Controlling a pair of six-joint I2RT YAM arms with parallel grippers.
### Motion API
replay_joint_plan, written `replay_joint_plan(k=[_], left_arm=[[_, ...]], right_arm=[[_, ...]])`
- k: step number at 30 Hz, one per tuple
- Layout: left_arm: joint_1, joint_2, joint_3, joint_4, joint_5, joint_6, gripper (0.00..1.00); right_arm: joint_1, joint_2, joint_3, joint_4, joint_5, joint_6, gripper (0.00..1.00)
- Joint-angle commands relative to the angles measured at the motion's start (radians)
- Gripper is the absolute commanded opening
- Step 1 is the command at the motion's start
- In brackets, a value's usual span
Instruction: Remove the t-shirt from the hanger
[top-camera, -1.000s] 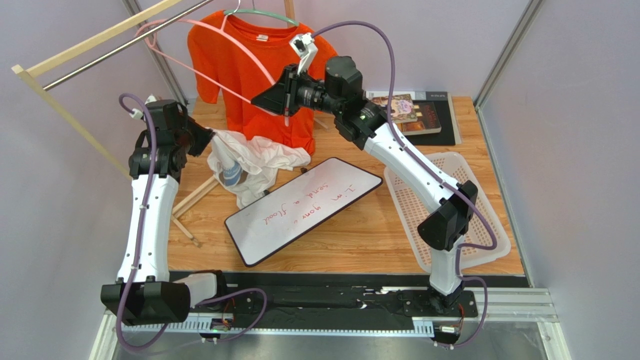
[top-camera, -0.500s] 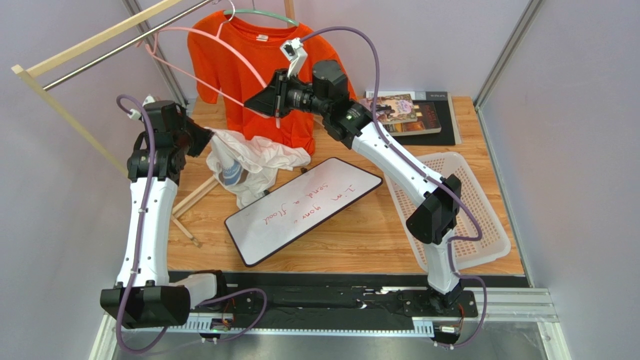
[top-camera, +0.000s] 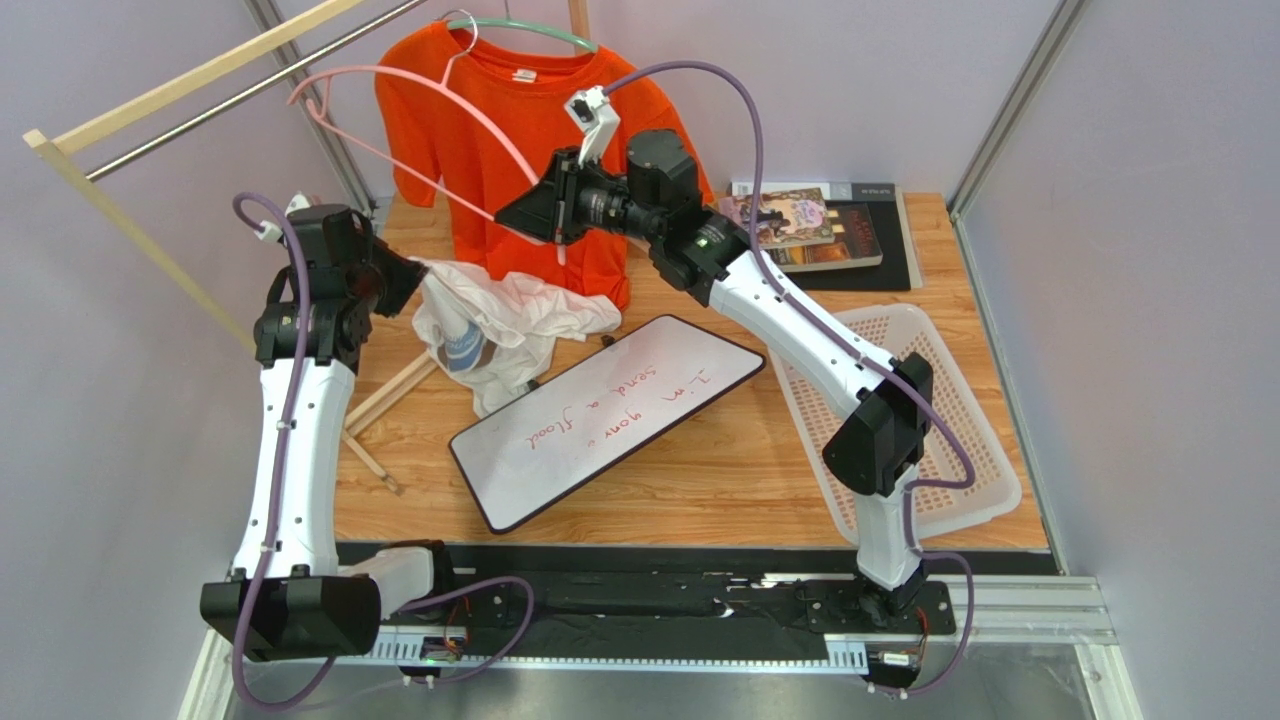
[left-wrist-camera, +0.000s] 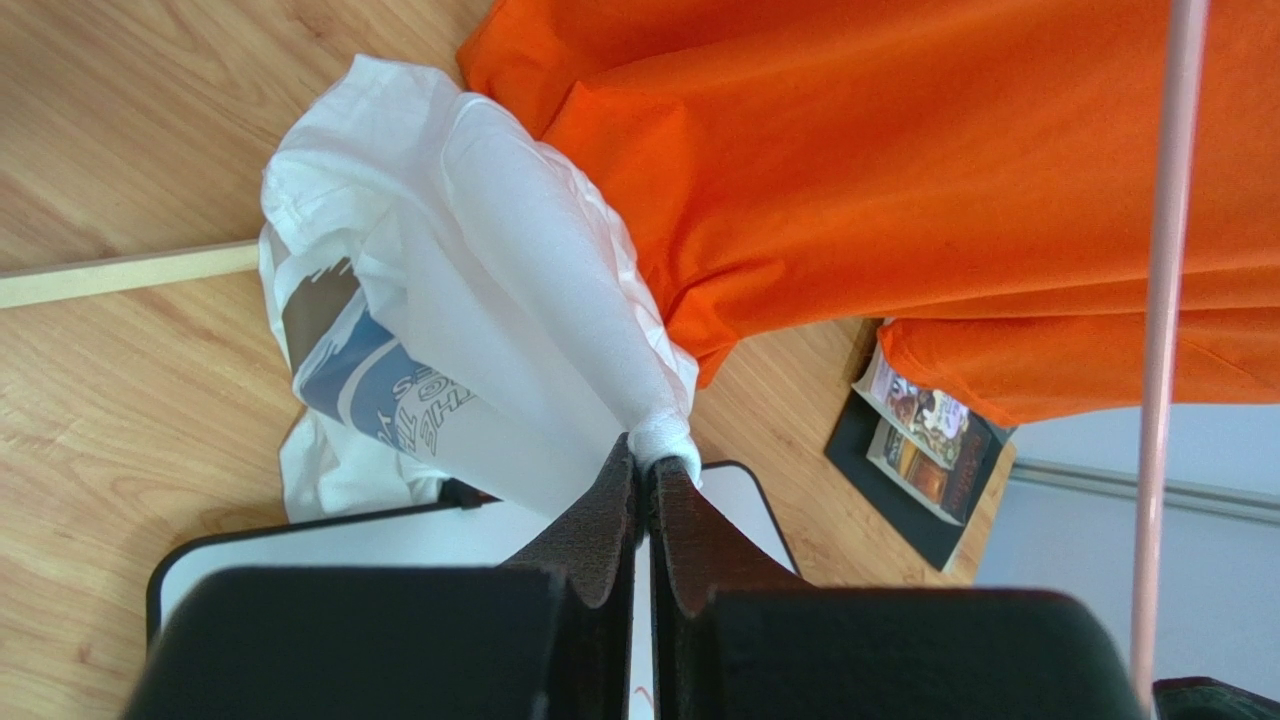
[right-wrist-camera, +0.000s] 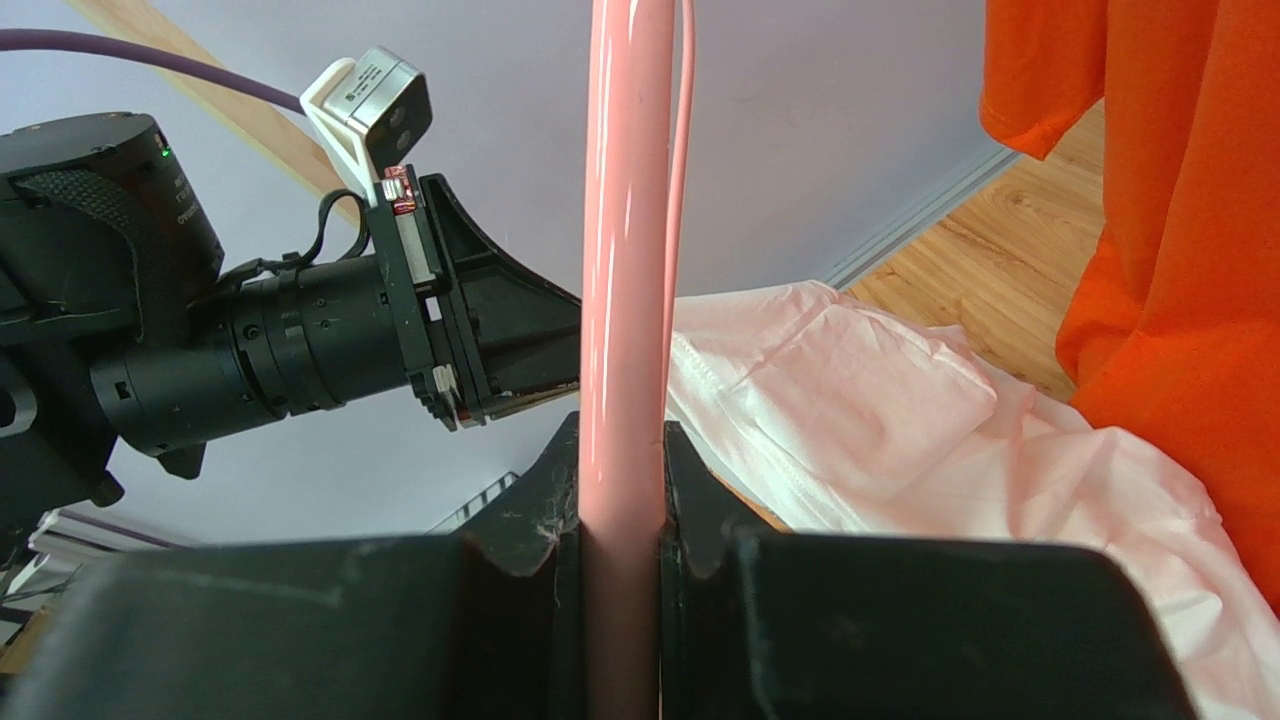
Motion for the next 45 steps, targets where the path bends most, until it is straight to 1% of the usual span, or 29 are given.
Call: replay_joint_plan(k=[1,9,14,20,33,38,45], left_arm=[[0.007,-0.032,-0.008,0.004,-0.011,0.023,0.0],[0.007,-0.044,-0.019,0.0,-0.008,0.018,0.0],[0.009,-0.044,-0.022,0.0,-0.004,0.012,0.0],[0.007,-0.047,-0.022,-0.002,-0.005,0.018,0.0],[0.007,-0.047,-0.023,-0.008,-0.005,0.028,0.0],[0.009,-0.055,-0.031,-0.01,-0.005,0.028,0.0],[0.007,-0.084,-0.069,-0.003,0.007,0.021,0.0]], right_arm=[[0.006,-0.046,0.075,0.067,0.002,-0.018,0.0],[0.008,-0.015,0.13,0.058,0.006,-0.016,0.0],[0.011,0.034,0.192,0.046,-0.005,0.001,0.0],[0.018,0.056,0.207,0.055,-0.005,0.016,0.0],[0.026,0.155,0.318,0.028,-0.001,-0.002,0.0],[0.038,0.187,0.347,0.006,0.005,-0.051,0.0],[0.058,0.191,0.331,-0.026,0.076,-0.137,0.0]])
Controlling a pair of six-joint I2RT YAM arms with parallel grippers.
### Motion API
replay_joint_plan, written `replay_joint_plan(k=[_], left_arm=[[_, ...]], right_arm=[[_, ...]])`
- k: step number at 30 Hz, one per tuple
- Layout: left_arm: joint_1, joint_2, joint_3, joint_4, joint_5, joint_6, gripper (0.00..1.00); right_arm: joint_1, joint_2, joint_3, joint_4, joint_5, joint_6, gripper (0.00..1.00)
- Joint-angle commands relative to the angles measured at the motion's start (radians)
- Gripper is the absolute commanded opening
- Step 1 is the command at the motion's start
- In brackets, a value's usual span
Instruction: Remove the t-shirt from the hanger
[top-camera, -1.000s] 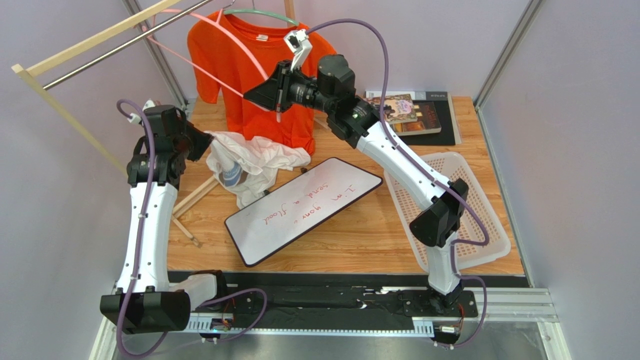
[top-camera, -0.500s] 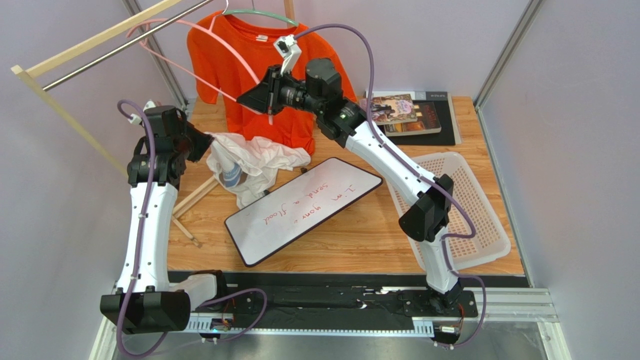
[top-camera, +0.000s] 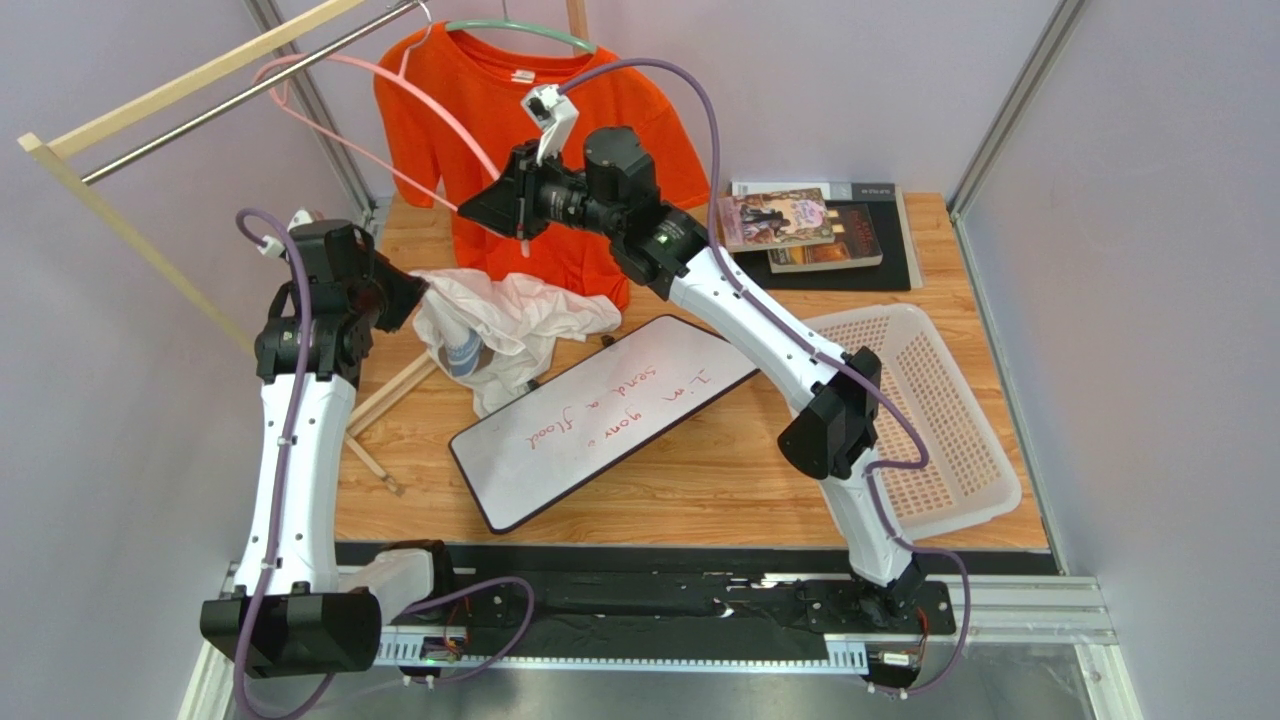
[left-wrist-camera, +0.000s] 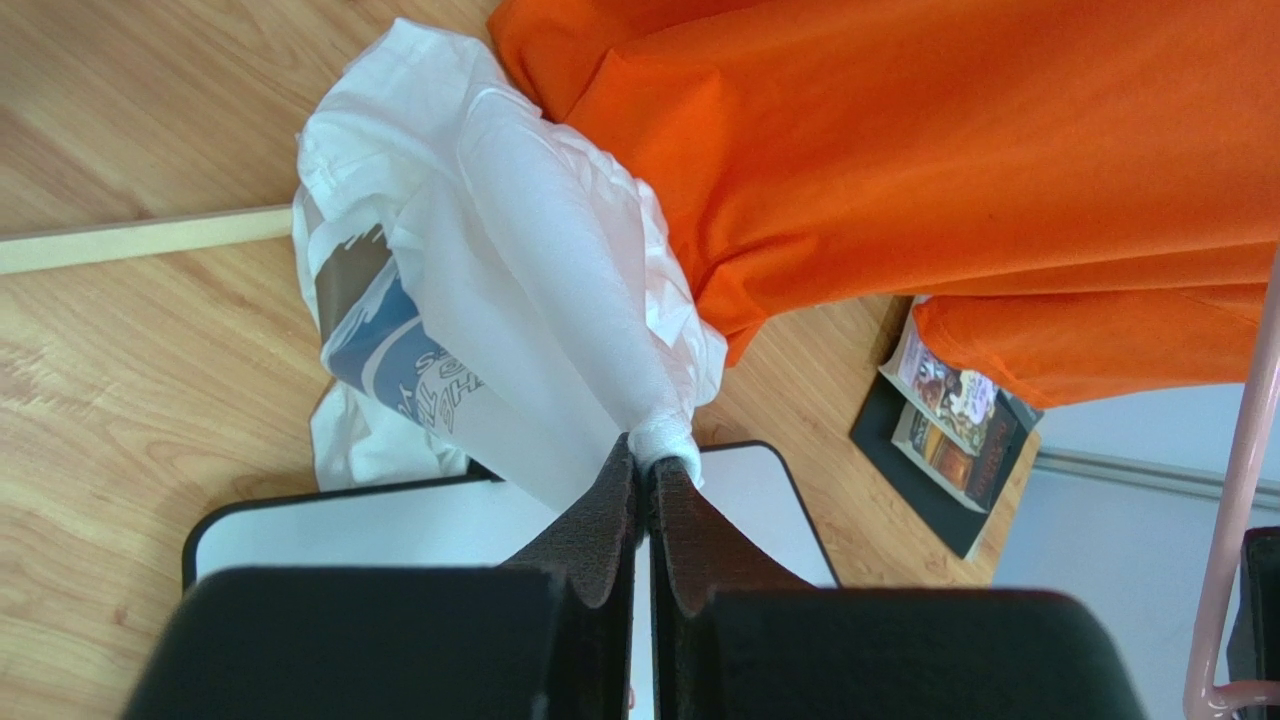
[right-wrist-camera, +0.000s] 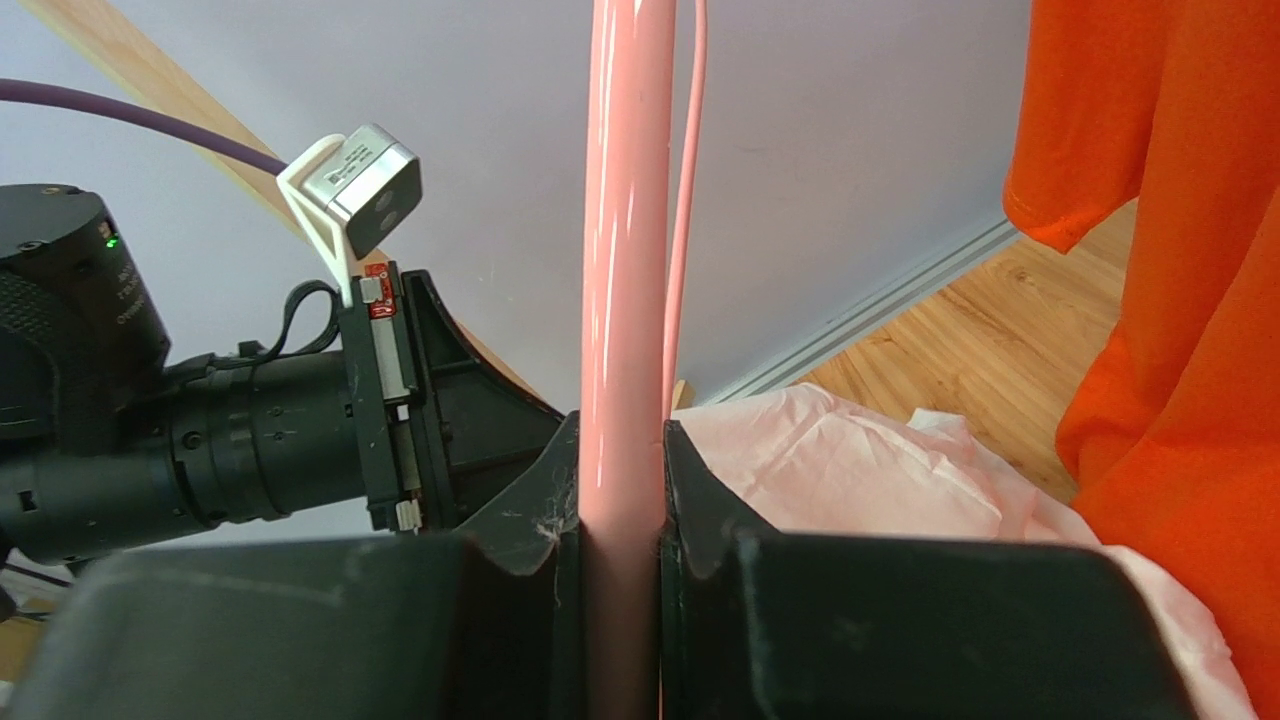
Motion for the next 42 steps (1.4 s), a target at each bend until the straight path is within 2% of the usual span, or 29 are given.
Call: replay_joint_plan(k=[1,3,6,7,10,12,13,20,25,30,34,40,42], left_arm=[[0.006,-0.052,-0.026,0.013,0.01,0.014,0.0],[0.007,-0.063,-0.045,0.015,0.009,0.014,0.0],[0.007,-0.081,-0.071,0.027,0.033,0.008,0.0],[0.007,-0.089,-0.083,0.031,0.035,0.01,0.0],[0.007,-0.113,-0.109,0.054,0.056,0.019,0.0],[0.006,-0.139,-0.125,0.073,0.073,0.02,0.0],[0.006,-0.149,-0.143,0.079,0.079,0.019,0.0],[-0.006,-0.252,-0.24,0.133,0.13,0.008,0.0],[-0.014,-0.279,-0.289,0.238,0.232,-0.058,0.0],[-0.028,-0.27,-0.29,0.283,0.314,-0.093,0.0],[-0.031,-0.255,-0.255,0.252,0.352,-0.105,0.0],[-0.049,-0.177,-0.16,0.243,0.479,-0.142,0.0],[-0.057,-0.146,-0.12,0.242,0.522,-0.159,0.0]], right_arm=[[0.015,-0.01,0.038,0.02,0.054,-0.075,0.0],[0.015,-0.021,0.017,0.015,0.072,-0.082,0.02],[0.015,-0.043,-0.008,0.007,0.093,-0.089,0.27],[0.015,-0.047,-0.014,0.0,0.1,-0.095,0.4],[0.012,-0.075,-0.037,-0.04,0.135,-0.103,0.58],[0.004,-0.111,-0.061,-0.06,0.171,-0.092,0.63],[0.001,-0.128,-0.078,-0.063,0.176,-0.085,0.69],[-0.042,-0.289,-0.233,-0.103,0.201,-0.097,0.79],[-0.059,-0.406,-0.41,-0.106,0.248,-0.181,0.85],[-0.066,-0.489,-0.542,-0.112,0.282,-0.236,0.94],[-0.08,-0.517,-0.578,-0.106,0.27,-0.284,0.96],[-0.091,-0.598,-0.85,0.122,0.146,-0.307,0.97],[-0.093,-0.595,-0.887,0.174,0.048,-0.321,0.97]])
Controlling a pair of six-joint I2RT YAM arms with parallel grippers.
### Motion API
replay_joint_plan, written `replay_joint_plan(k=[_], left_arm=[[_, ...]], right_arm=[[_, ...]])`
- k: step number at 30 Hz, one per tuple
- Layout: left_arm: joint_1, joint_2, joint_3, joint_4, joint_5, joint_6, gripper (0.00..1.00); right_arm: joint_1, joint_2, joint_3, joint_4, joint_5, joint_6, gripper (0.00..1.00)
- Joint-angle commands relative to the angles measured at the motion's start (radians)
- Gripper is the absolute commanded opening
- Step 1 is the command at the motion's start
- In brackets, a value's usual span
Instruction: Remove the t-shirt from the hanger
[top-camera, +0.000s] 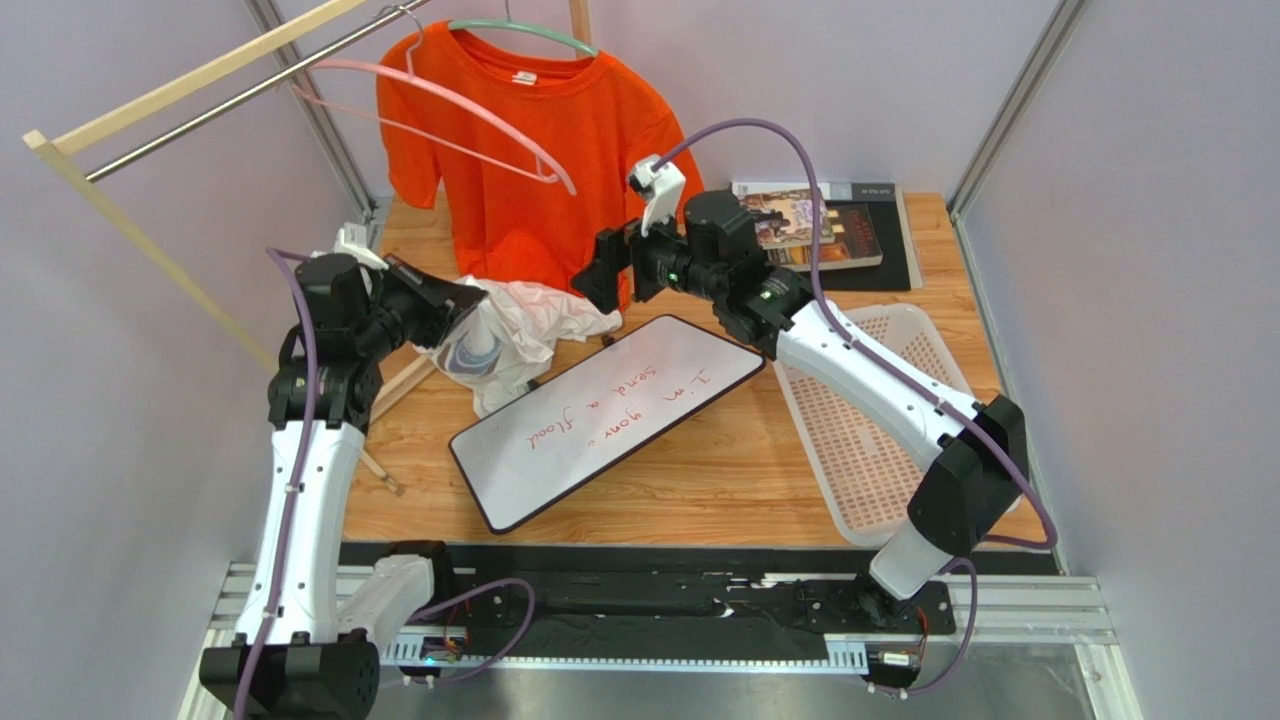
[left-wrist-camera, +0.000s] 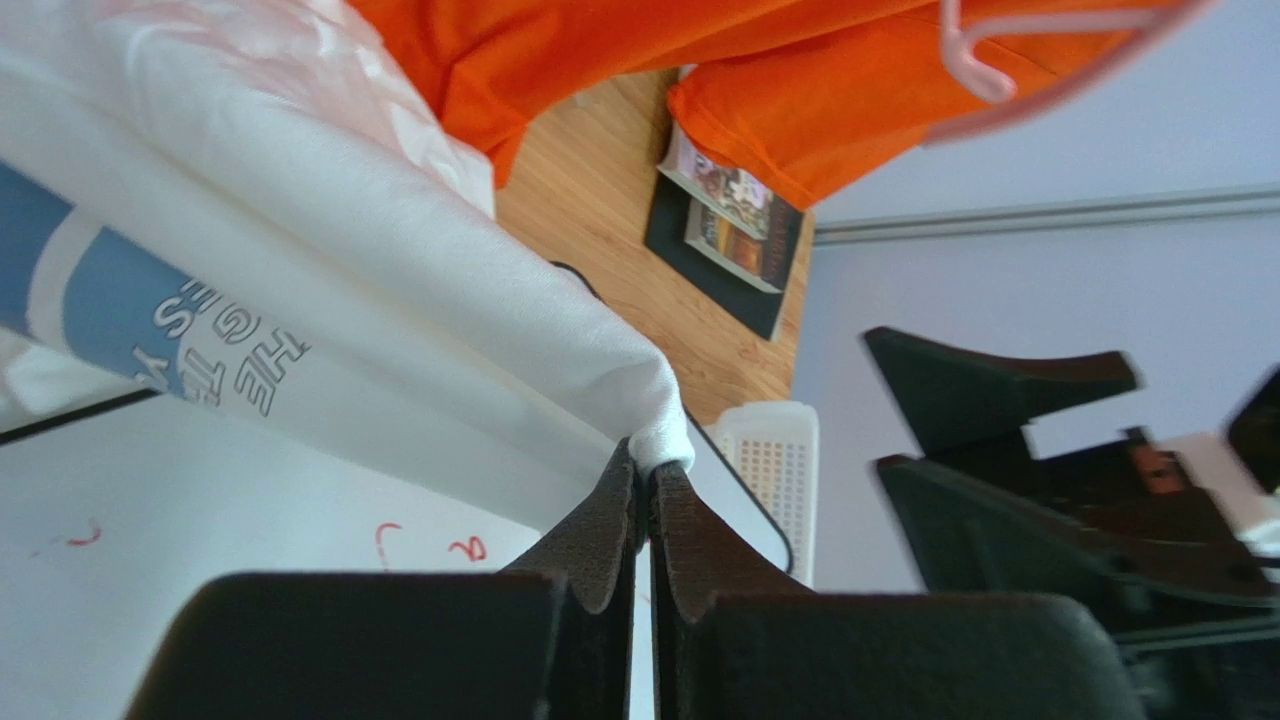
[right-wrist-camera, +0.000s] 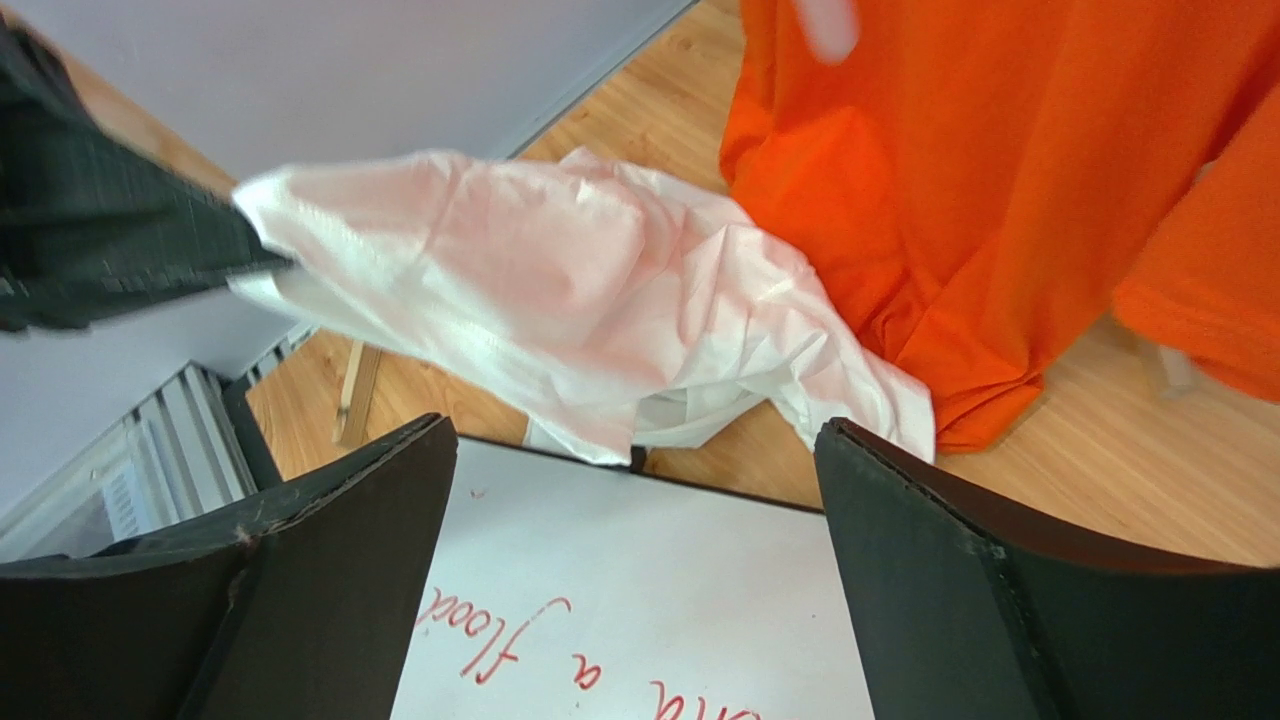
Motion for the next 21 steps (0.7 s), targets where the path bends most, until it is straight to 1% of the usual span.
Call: replay_joint_plan(k=[1,5,6,9,13,19,20,21], left_arm=[[-0.029,0.039,0.114,0.034,0.145,-0.051,0.0],[-0.032,0.089,0.196,0.033,0.214,-0.106,0.0],[-0.061,0.096,0.21,0.033,0.221,-0.114,0.0],[-0.081,0.116,0.263,0.034,0.239,-0.14,0.0],[-0.099,0.143,0.311,0.036,0.273,-0.174,0.0],[-0.119,0.183,0.397,0.036,0.291,-0.189,0.0],[-0.119,0.186,0.407,0.036,0.293,-0.189,0.0],[-0.121,0.189,0.412,0.036,0.293,-0.189,0.0]], right_arm=[[-0.005,-0.037,-0.083,0.234,-0.175,-0.047,0.97],[0.001,-0.002,-0.113,0.329,-0.279,-0.032,0.97],[0.004,0.004,-0.114,0.349,-0.29,-0.038,0.97],[0.026,0.035,-0.11,0.429,-0.296,-0.065,0.98],[0.044,0.084,-0.105,0.527,-0.322,-0.024,1.0],[0.095,0.145,-0.064,0.54,-0.215,-0.047,0.99],[0.098,0.161,-0.058,0.536,-0.192,-0.039,0.96],[0.103,0.168,-0.05,0.526,-0.168,-0.012,0.9]])
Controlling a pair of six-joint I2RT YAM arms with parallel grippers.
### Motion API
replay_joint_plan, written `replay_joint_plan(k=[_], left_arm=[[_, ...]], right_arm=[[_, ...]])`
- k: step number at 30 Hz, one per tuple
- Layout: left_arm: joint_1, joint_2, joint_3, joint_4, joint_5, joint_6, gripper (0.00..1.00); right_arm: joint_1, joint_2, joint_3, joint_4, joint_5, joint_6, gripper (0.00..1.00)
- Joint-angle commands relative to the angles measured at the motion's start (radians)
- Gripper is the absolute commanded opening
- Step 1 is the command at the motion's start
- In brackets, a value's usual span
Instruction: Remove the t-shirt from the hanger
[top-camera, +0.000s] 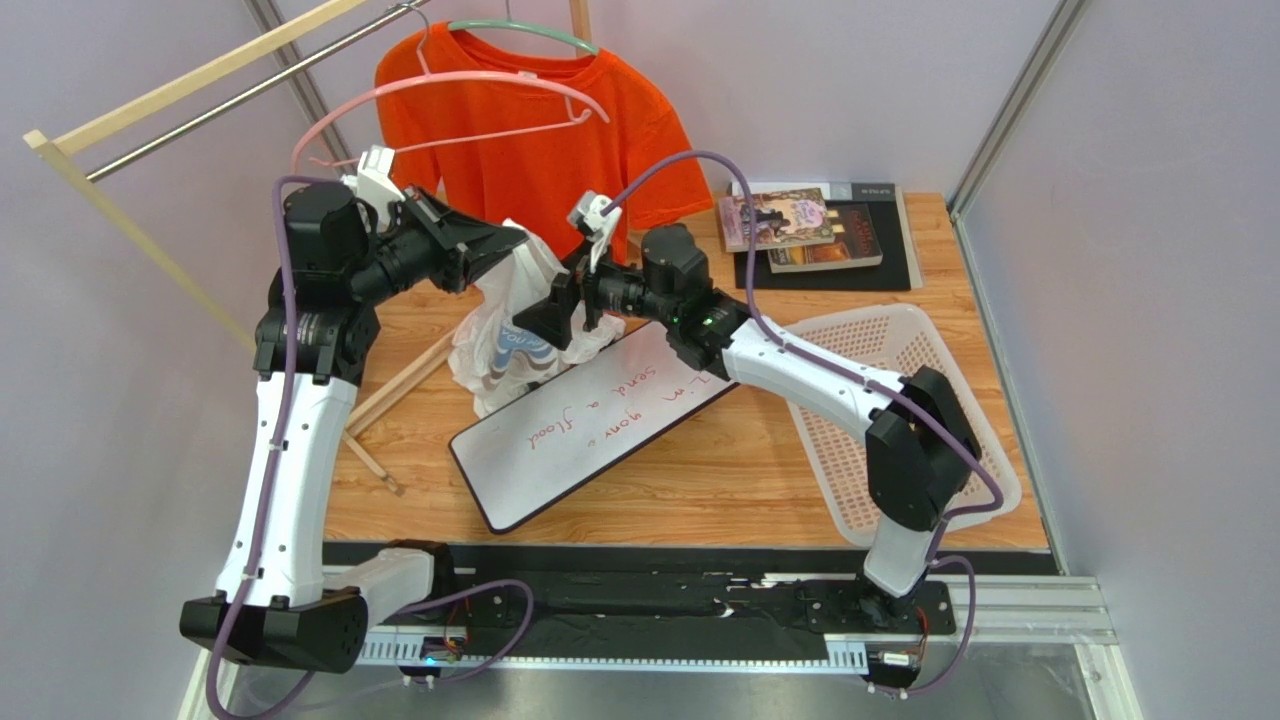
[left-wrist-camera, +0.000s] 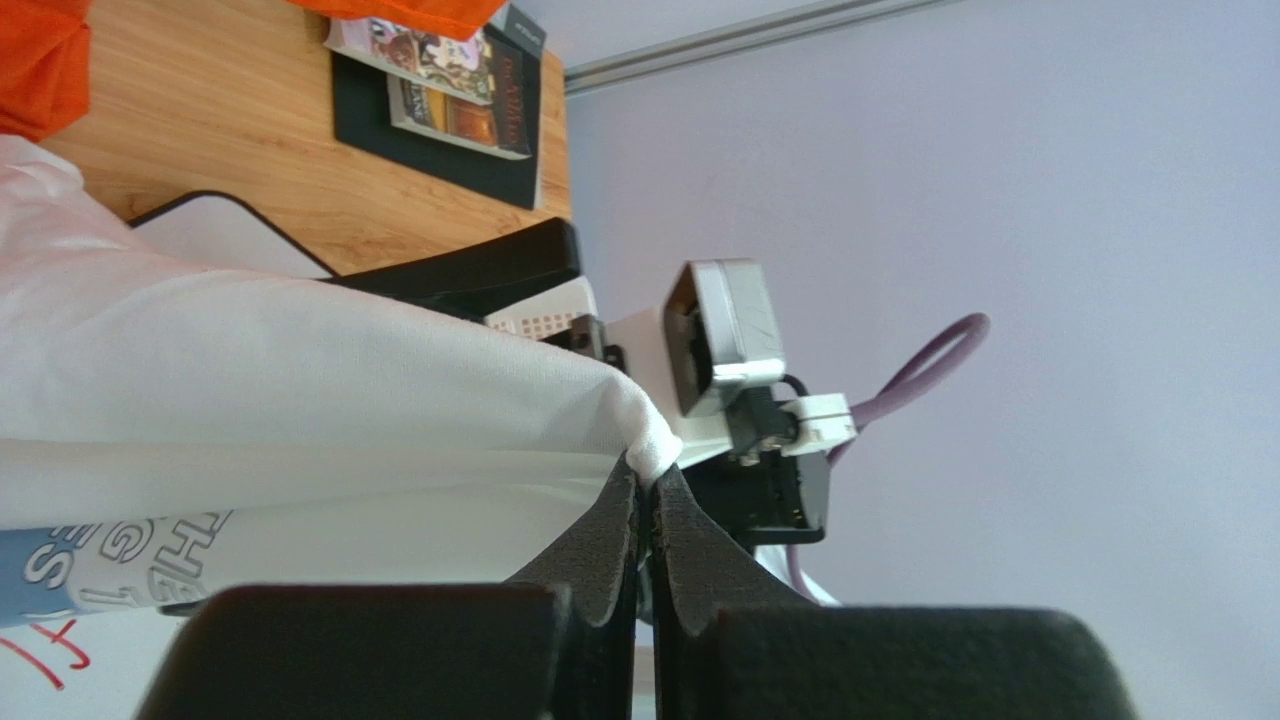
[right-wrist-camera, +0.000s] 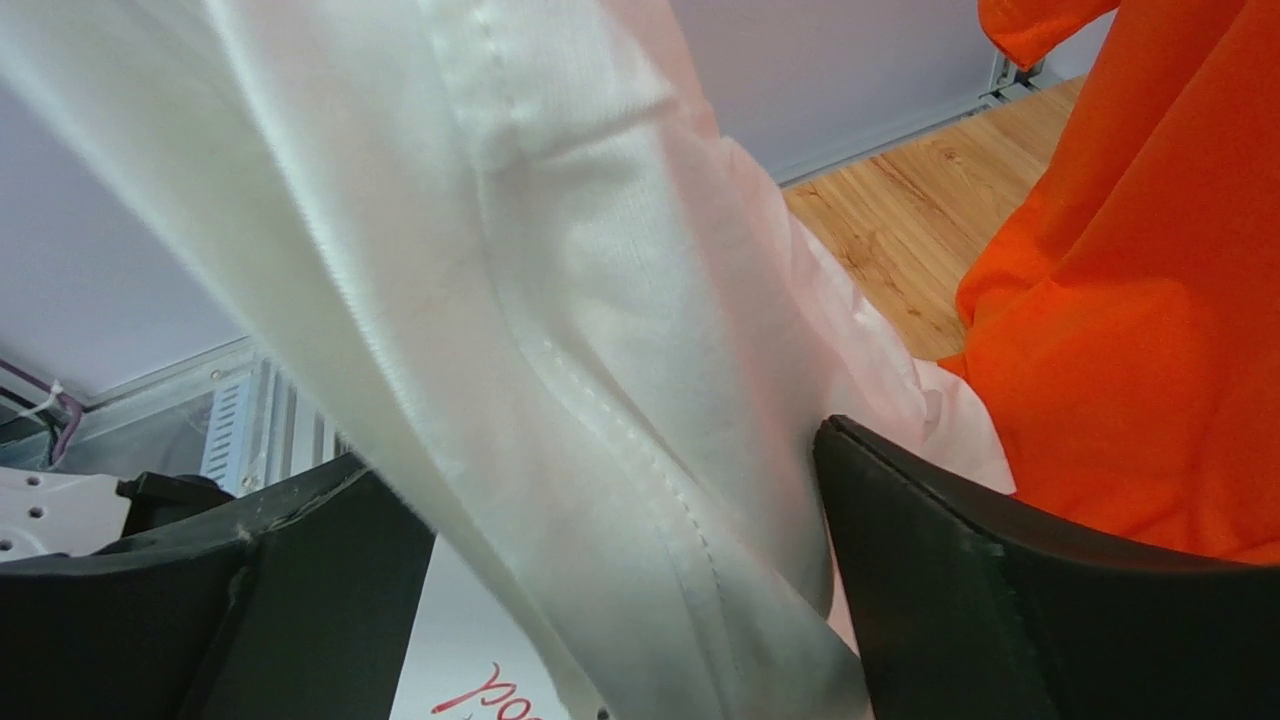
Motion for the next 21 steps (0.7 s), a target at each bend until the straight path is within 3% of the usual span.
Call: replay_joint_plan(k=[1,2,3,4,8,11,12,18,21], left_arm=[[-0.011,0.014,0.062,0.033,0.053,-0.063,0.0],[-0.011,0.014,0.065,0.034,0.053,-0.063,0.0],[-0.011,0.014,0.065,0.036,0.054,-0.061,0.0],[-0.011,0.016,0.067,0.036,0.054,-0.058,0.0],[-0.011,0.02,0.068,0.016,0.046,-0.013,0.0],[-0.009,0.017,0.073,-0.021,0.03,0.023,0.13],[-0.009,0.01,0.072,-0.03,0.022,0.035,0.24],[-0.009,0.0,0.09,-0.136,-0.049,0.124,0.5],[-0.009,0.002,0.104,-0.177,-0.046,0.152,0.5]], right_arm=[[0.021,0.038,0.084,0.062,0.108,0.032,0.74],[0.021,0.046,0.09,0.058,0.108,0.038,0.6],[0.021,0.049,0.096,0.052,0.108,0.044,0.37],[0.021,0.049,0.104,0.042,0.139,0.071,0.0],[0.018,0.014,0.104,-0.033,0.311,0.09,0.0],[-0.014,-0.028,0.064,-0.094,0.45,0.118,0.0],[-0.039,-0.04,0.044,-0.096,0.475,0.127,0.0],[-0.204,-0.069,0.119,-0.256,0.452,0.23,0.0],[-0.287,-0.077,0.217,-0.361,0.429,0.247,0.0]])
